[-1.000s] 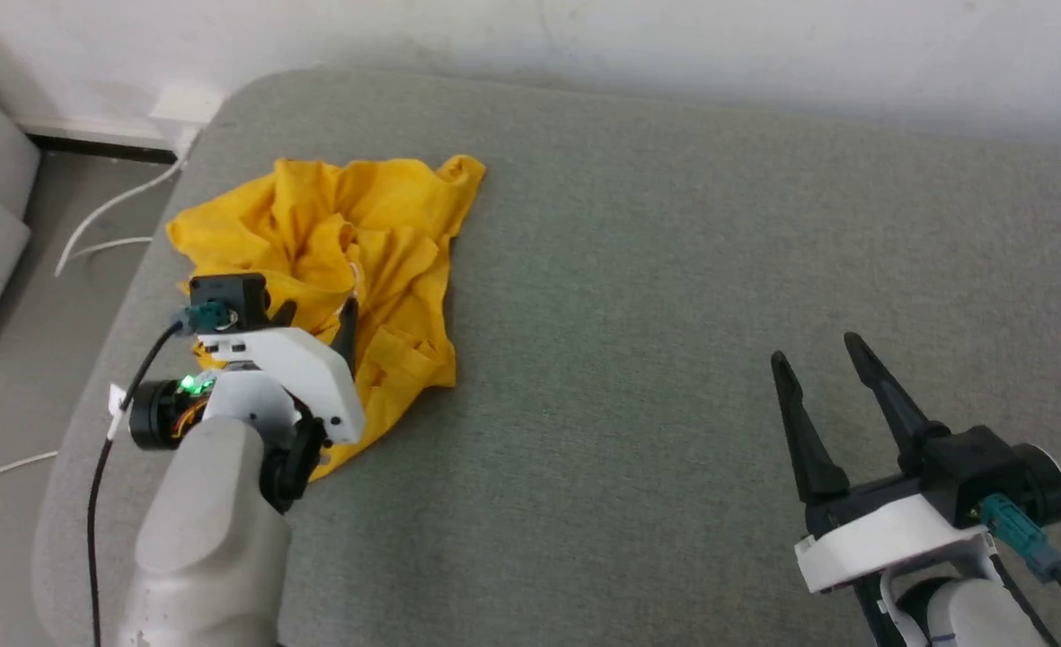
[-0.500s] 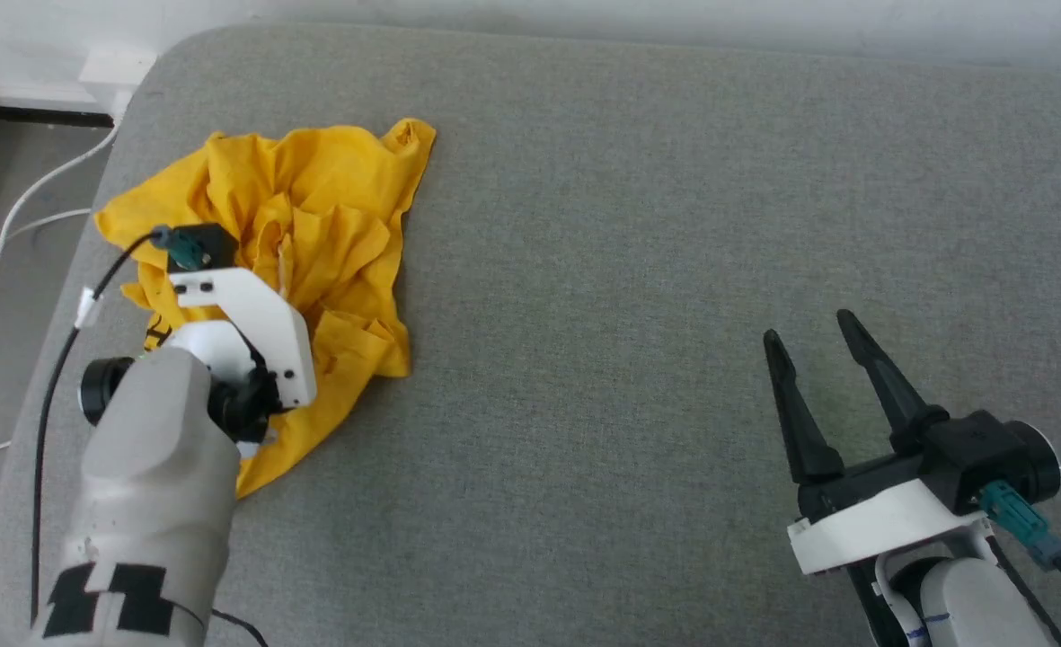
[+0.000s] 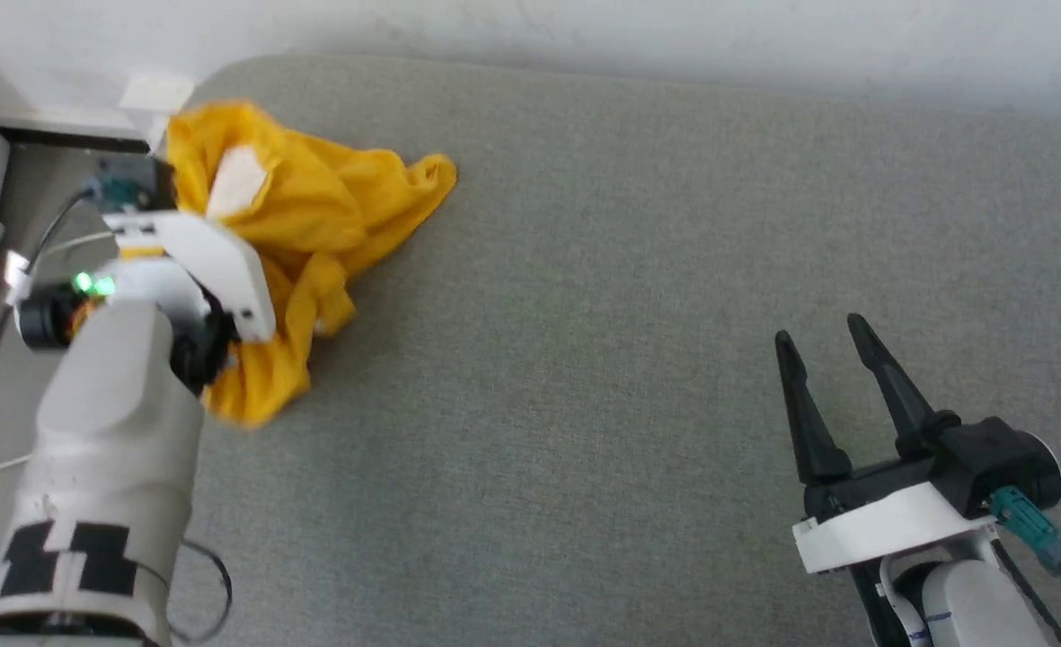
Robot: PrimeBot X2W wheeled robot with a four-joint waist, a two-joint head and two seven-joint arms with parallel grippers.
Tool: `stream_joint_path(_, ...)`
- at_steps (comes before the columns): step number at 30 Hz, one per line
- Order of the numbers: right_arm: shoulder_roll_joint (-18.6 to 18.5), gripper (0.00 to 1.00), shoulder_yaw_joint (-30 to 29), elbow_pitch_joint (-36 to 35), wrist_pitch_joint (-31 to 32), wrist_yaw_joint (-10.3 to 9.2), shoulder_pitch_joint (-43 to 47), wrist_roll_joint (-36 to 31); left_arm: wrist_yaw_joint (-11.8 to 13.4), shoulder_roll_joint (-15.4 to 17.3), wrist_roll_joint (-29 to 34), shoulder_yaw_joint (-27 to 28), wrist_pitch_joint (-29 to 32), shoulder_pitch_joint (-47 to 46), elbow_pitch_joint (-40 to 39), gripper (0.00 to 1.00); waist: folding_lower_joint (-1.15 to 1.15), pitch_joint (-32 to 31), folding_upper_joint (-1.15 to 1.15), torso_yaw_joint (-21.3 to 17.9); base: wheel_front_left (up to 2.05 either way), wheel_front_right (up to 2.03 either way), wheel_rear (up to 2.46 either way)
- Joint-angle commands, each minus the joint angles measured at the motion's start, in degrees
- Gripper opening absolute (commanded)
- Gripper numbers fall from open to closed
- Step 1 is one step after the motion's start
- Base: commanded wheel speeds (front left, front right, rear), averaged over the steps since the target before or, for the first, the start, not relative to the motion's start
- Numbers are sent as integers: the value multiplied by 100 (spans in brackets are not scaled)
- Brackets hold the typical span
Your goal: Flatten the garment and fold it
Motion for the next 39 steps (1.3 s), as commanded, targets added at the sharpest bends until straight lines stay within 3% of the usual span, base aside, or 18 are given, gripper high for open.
stream_joint_path(1,33,100,-67,40,-74,-11,70,57,45,56,27,-49,-473,-315,-94,0,-1,-327,1,93,0,0,0)
stream_joint_path(6,86,100,-247,59,-143,-11,229,97,20,21,83,-167,-1540,-506,-455,0,-1,-675,1,26,0,0,0)
stream_joint_path(12,99,100,-499,51,-162,-11,436,220,-57,-311,78,-330,-2224,-228,-1046,0,-1,-1013,1,-391,0,0,0)
stream_joint_path(20,101,100,-760,-42,-167,-11,698,275,-270,-1049,-191,-821,-2406,793,-1920,0,-1,-1087,1,-1137,0,0,0)
stream_joint_path(27,101,100,-686,-31,-154,-11,691,333,-397,-1203,-812,-1721,-2318,2006,-2248,0,-1,-959,1,-1629,0,0,0)
stream_joint_path(34,101,100,-602,23,-163,-11,669,427,-56,-1207,-1673,-2999,-2140,3272,-2256,0,-1,-816,1,-1810,0,0,0)
stream_joint_path(35,101,100,-619,29,-165,-11,670,431,5,-1208,-1677,-3139,-2172,3307,-2267,19,-1,-818,1,-1781,0,0,0)
stream_joint_path(36,101,100,-639,37,-166,-11,675,434,53,-1208,-1696,-3251,-2202,3325,-2271,98,-1,-832,1,-1747,0,0,0)
stream_joint_path(39,101,100,-630,57,-169,-11,681,391,126,-1208,-1695,-3436,-2413,3275,-2394,100,-1,-886,1,-1680,0,0,0)
